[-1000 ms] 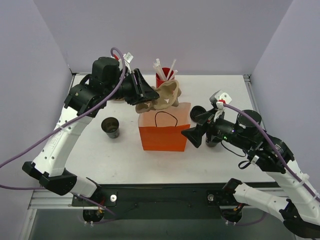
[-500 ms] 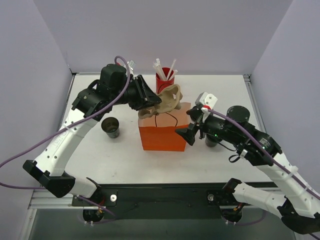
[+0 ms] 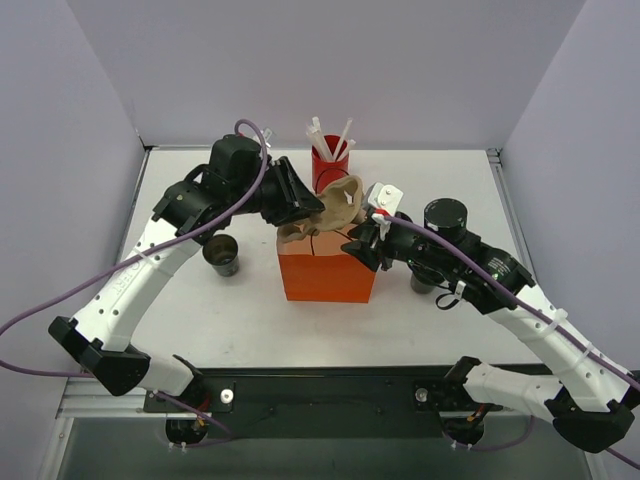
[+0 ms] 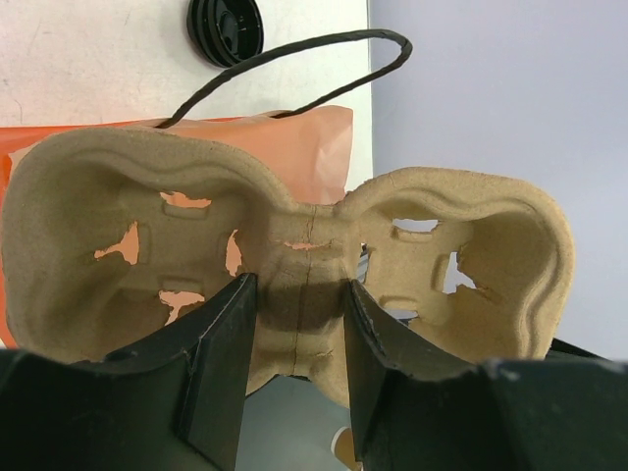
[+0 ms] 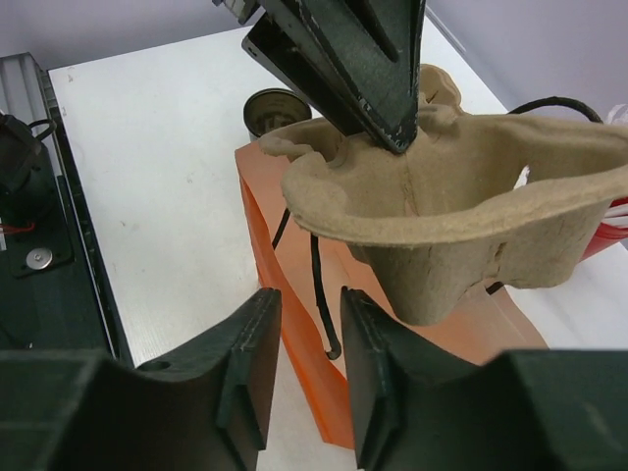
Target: Pack the takeout coffee
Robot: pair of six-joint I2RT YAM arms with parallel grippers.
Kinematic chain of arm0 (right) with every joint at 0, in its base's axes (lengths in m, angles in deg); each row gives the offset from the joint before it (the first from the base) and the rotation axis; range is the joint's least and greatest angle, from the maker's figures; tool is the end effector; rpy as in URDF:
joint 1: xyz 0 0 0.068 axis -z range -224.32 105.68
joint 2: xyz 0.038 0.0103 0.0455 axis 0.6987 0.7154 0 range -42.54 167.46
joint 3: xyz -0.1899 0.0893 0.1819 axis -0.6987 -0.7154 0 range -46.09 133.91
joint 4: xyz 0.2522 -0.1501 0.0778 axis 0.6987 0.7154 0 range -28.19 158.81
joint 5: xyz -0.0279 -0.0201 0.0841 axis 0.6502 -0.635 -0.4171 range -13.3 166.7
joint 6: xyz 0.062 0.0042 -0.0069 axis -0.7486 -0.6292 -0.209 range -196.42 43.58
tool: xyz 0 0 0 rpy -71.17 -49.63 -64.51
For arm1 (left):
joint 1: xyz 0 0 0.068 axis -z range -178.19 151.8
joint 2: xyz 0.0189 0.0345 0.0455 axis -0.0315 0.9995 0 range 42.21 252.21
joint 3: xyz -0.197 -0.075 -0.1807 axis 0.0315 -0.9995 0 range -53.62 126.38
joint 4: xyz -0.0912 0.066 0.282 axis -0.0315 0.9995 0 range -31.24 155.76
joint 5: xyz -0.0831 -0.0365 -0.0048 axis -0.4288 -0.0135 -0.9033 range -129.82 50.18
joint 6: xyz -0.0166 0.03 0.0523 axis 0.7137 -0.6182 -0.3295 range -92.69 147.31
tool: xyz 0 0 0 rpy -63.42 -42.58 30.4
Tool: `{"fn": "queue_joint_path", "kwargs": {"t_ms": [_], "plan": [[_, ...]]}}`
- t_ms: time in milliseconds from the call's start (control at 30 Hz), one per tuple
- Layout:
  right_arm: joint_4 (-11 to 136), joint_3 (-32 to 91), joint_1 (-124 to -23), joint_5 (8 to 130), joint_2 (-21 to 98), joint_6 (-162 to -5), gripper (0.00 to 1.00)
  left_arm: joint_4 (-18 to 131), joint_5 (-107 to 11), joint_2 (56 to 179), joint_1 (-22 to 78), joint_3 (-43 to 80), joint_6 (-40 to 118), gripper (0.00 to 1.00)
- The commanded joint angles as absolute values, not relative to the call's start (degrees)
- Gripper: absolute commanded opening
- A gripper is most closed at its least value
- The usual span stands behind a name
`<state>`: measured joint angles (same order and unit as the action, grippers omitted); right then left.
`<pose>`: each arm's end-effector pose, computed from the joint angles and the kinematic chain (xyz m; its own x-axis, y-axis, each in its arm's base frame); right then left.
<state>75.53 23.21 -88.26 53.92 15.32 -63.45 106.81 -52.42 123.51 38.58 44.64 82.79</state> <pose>0.1791 0.1982 0.4528 0.1781 -0.1158 -0.9772 -0.9013 0.3792 -0.2092 0.2678 -0.2130 0.4590 -0.8390 -0.3768 -0.3925 0.0752 0.6342 -0.7695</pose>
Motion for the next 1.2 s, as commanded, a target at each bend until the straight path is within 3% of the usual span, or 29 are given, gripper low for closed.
{"fn": "queue_joint_path", "kwargs": {"t_ms": [0, 267, 367, 1167], "plan": [[72.00, 22.21, -88.00, 51.22, 13.27, -62.27, 0.26, 103.76, -50.63, 122.54, 39.42, 44.46, 82.86, 0.31], [72.09, 19.13, -87.92, 48.24, 11.25, -62.71, 0.07, 104.90, -48.96, 123.51, 40.30, 44.73, 81.89, 0.31], [72.36, 18.95, -88.09, 47.44, 10.98, -62.71, 0.04, 105.34, -48.34, 123.95, 40.48, 44.90, 81.36, 0.31], [75.34, 18.51, -88.18, 42.25, 10.80, -59.19, 0.00, 107.10, -44.48, 126.50, 42.67, 45.08, 78.82, 0.28]]}}
